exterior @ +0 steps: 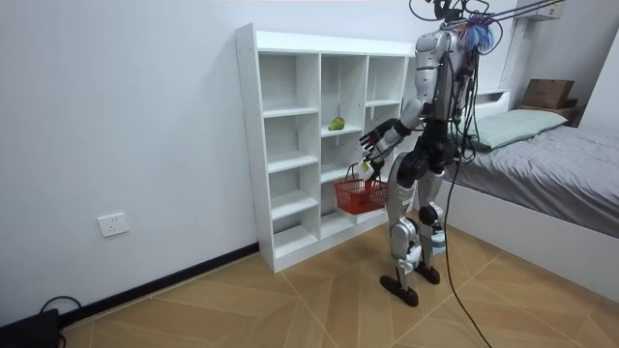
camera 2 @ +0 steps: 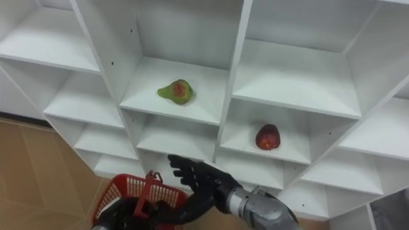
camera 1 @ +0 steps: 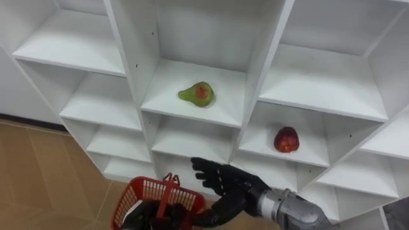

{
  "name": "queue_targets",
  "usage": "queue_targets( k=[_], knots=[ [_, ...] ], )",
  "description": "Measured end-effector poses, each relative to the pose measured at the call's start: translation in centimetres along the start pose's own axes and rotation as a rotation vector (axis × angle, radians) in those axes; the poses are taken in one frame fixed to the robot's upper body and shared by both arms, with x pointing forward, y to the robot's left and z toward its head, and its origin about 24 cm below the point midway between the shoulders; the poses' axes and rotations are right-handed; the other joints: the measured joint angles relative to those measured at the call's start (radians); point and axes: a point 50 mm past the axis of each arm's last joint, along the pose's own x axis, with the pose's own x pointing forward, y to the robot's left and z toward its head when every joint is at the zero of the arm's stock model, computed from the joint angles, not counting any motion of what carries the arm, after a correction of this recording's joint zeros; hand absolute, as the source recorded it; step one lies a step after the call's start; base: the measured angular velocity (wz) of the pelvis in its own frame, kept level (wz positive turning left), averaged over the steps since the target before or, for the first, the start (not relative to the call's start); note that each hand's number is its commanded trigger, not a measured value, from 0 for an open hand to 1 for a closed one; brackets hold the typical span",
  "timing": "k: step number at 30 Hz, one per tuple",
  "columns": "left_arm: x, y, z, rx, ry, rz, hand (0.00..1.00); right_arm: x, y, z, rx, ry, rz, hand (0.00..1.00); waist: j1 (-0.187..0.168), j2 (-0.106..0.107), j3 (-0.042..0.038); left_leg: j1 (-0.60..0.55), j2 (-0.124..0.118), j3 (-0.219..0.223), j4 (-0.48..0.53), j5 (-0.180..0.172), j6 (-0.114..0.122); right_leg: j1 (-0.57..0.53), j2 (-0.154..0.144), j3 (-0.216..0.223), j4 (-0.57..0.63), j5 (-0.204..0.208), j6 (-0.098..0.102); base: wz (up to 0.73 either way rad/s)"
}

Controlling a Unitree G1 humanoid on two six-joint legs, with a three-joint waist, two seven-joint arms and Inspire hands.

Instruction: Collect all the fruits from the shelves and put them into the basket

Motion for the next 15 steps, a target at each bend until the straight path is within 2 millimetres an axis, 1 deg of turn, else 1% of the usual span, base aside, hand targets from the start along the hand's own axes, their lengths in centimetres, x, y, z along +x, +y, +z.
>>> queue_targets(
  k=[4,6,8,9,10,11,12,13,15],
  knots=[
    [-0.2,0.1,-0.5,-0.018,0.009,0.011,1.0,0.1,0.4,1.5,-0.085,-0.037,0.011,0.0,0.011,-0.005,-0.0013,0.024,0.0,-0.006,-0.008,-0.001,0.001,0.028,-0.001,-0.002,-0.01,-0.002,0.003,0.05],
    [-0.3,0.1,-0.5,-0.024,0.008,0.016,1.0,0.2,0.5,2.2,-0.11,-0.062,0.015,0.0,0.018,-0.005,-0.0005,0.033,-0.001,-0.01,-0.01,-0.002,0.001,0.038,-0.001,-0.014,-0.01,-0.002,0.003,0.05],
    [-0.3,0.2,-0.4,-0.026,0.0,0.022,1.0,0.3,0.6,2.8,-0.152,-0.074,0.016,0.0,0.027,-0.01,-0.0021,0.038,-0.001,-0.01,-0.018,-0.002,0.001,0.04,-0.001,-0.017,-0.009,-0.002,0.003,0.02],
    [-0.3,0.3,-0.4,-0.026,-0.004,0.026,1.0,0.5,0.5,3.4,-0.193,-0.078,0.013,0.0,0.035,-0.013,-0.0002,0.041,-0.001,-0.01,-0.02,-0.001,0.001,0.044,-0.001,-0.017,-0.009,-0.002,0.003,0.0],
    [-0.3,0.4,-0.5,-0.03,-0.004,0.029,1.0,0.6,0.4,4.0,-0.218,-0.093,0.002,0.0,0.05,-0.018,0.0036,0.052,0.0,-0.008,-0.023,-0.001,0.001,0.053,0.0,-0.014,-0.01,-0.002,0.003,-0.03],
    [-0.4,0.5,-0.6,-0.032,-0.003,0.031,1.0,0.6,0.4,4.3,-0.228,-0.102,-0.003,0.0,0.058,-0.021,0.0017,0.054,0.0,-0.006,-0.024,-0.002,0.001,0.054,0.0,-0.013,-0.01,-0.002,0.004,-0.04],
    [-0.5,0.6,-0.8,-0.032,-0.006,0.031,1.0,0.6,0.4,5.0,-0.246,-0.13,-0.015,0.0,0.072,-0.029,-0.001,0.055,0.0,-0.005,-0.024,-0.002,0.0,0.055,0.0,-0.01,-0.011,-0.003,0.004,0.0],
    [-0.6,0.7,-0.9,-0.03,-0.006,0.03,1.0,0.6,0.4,5.9,-0.264,-0.159,-0.025,0.0,0.078,-0.035,0.0026,0.058,0.0,-0.006,-0.024,-0.002,0.0,0.058,0.0,-0.007,-0.011,-0.003,0.004,0.0],
    [-0.9,0.8,-1.5,-0.035,0.006,0.027,1.0,0.7,0.6,7.1,-0.295,-0.203,-0.032,0.0,0.081,-0.043,0.0044,0.062,0.001,-0.012,-0.023,-0.002,0.001,0.063,0.0,-0.007,-0.012,-0.003,0.004,0.02]
  ],
)
